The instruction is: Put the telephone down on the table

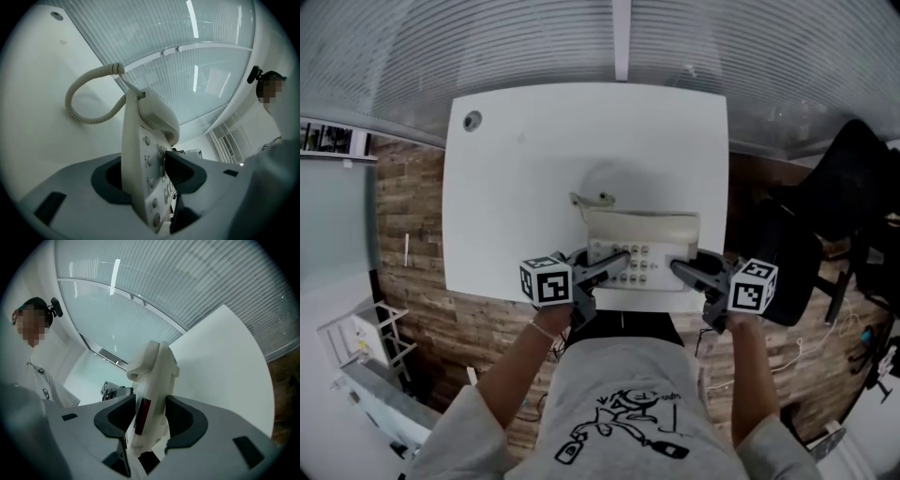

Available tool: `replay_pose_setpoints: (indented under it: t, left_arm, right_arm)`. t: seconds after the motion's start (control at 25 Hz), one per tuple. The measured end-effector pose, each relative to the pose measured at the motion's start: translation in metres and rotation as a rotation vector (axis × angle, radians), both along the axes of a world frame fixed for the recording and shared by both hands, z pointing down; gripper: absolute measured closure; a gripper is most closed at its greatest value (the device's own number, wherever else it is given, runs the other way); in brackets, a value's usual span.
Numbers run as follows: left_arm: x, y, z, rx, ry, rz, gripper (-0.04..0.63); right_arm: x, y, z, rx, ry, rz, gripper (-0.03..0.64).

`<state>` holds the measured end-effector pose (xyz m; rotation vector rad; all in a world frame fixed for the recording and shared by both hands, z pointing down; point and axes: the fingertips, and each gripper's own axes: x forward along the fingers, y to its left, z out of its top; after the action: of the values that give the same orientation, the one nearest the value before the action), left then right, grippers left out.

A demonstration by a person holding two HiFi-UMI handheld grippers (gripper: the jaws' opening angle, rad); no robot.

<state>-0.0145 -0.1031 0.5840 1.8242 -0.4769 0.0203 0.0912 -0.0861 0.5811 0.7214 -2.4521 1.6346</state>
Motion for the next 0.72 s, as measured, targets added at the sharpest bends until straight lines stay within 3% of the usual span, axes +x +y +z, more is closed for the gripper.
replay_pose_setpoints:
  t: [0.44, 0.72]
  left_arm:
    - [0.000, 0.004, 0.026, -0.028, -0.017, 0.002, 0.387]
    - [0.004, 0.010, 0.051, -0.053, -0.066, 0.038, 0.366]
  right_arm:
    - [0.000, 0.004, 0.026, -0.039, 0.010, -0.011, 0.402]
    - [0.001, 0.008, 0.049, -0.075, 0.027, -0.018, 0.402]
